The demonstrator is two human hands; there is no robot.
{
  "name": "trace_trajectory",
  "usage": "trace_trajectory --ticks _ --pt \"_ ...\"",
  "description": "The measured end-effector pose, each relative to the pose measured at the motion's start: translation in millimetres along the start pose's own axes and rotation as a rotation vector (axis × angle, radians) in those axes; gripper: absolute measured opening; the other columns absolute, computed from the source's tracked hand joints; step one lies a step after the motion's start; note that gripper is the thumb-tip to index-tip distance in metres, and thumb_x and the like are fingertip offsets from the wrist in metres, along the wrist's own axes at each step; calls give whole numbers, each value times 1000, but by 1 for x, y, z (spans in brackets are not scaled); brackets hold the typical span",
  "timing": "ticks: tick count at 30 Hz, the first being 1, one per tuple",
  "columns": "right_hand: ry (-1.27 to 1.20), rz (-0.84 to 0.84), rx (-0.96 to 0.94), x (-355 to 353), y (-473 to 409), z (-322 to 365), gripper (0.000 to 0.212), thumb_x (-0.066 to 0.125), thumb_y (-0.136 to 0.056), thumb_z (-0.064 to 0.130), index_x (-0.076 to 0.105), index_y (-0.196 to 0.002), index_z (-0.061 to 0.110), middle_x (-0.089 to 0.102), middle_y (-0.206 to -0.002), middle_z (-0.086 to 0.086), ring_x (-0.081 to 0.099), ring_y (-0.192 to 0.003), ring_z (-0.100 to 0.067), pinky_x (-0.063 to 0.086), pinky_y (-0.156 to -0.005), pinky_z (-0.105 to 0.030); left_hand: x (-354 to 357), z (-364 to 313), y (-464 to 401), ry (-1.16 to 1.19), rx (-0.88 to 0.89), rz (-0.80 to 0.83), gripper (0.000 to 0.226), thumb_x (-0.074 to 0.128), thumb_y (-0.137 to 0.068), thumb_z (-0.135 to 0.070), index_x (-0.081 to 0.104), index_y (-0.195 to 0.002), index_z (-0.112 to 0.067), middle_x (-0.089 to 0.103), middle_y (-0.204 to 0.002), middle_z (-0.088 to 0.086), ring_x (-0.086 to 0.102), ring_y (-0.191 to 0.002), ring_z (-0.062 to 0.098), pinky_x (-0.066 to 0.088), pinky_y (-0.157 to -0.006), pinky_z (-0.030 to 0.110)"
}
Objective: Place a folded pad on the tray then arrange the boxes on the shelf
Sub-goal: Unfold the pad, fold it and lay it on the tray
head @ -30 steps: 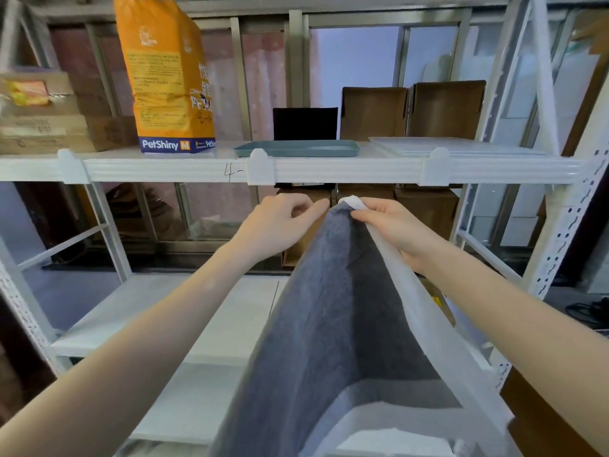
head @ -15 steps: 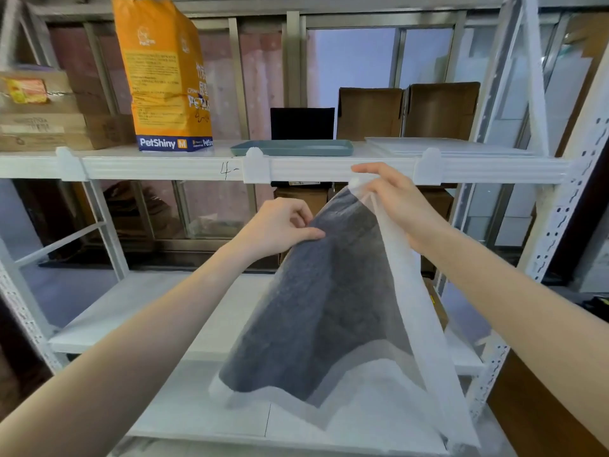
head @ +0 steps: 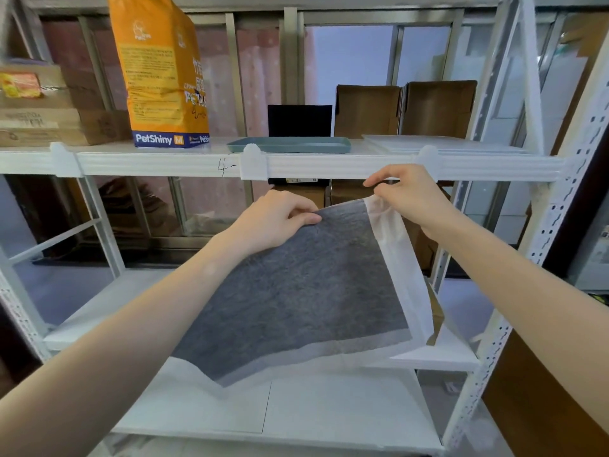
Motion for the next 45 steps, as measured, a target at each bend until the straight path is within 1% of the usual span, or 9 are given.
trace_trajectory --ticks 4,8,15,21,27,31,33,36,45 --pt "124 -30 -85 -4 1 4 18 45 -94 26 62 -97 26 59 -96 6 52 -78 -2 37 -63 -14 0 4 3 30 6 30 17 52 -94 -29 67 -88 -32 71 -90 -6 61 -79 6 46 -73 28" --pt "112 297 -182 25 10 17 24 52 -86 47 54 -109 38 54 -104 22 49 -96 3 36 -76 -15 -3 3 1 53 25 27 18 53 -93 -27 63 -83 -37 71 -89 -7 60 -80 4 43 -73 25" --pt "568 174 -301 26 7 27 8 62 -84 32 65 -88 26 49 -96 0 42 -106 -25 36 -88 -46 -5 5 1 0 49 21 19 53 -92 -29 72 -92 -27 72 -89 -10 62 -83 10 47 -84 35" --pt "749 297 -562 65 32 54 38 60 -76 52 59 -108 31 54 -101 7 42 -99 -13 29 -80 -34 6 -1 0 -48 54 48 17 55 -90 -35 71 -93 -30 71 -80 1 62 -77 20 50 -75 39" --pt "689 294 -422 68 21 50 11 63 -82 29 67 -92 26 66 -100 -1 58 -94 -25 48 -77 -41 8 10 4 55 21 26 22 64 -80 -50 54 -90 -33 60 -67 -14 57 -69 6 45 -65 26" --pt "703 252 -333 51 11 40 6 61 -83 27 63 -80 31 65 -92 1 57 -89 -23 49 -77 -42 20 34 12 35 -40 142 25 70 -76 -48 61 -93 -31 69 -85 -6 63 -80 10 51 -75 31" --pt "693 217 -317 41 5 37 6 61 -83 23 64 -80 28 65 -90 0 57 -87 -23 50 -77 -42 19 42 14 48 -50 133 10 69 -78 -44 65 -80 -35 68 -77 -10 60 -72 -1 50 -69 29" --pt "678 182 -291 31 -1 32 6 62 -84 21 66 -82 26 66 -89 -2 57 -85 -23 51 -76 -41 13 44 15 25 -53 96 24 67 -81 -41 56 -61 -40 56 -57 -19 52 -57 -7 37 -56 19" --pt "671 194 -311 31 -2 29 8 61 -86 21 67 -91 23 63 -90 0 56 -85 -21 50 -77 -38 -2 52 5 -185 -120 52 27 55 -89 -40 72 -93 -19 68 -85 1 58 -80 19 47 -70 34"
Point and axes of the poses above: each hand's wrist, its own y-axis away from the middle knuckle, its own x-axis out of the palm, z = x × y, the point moved 8 cm from there along -y, towards the middle knuckle
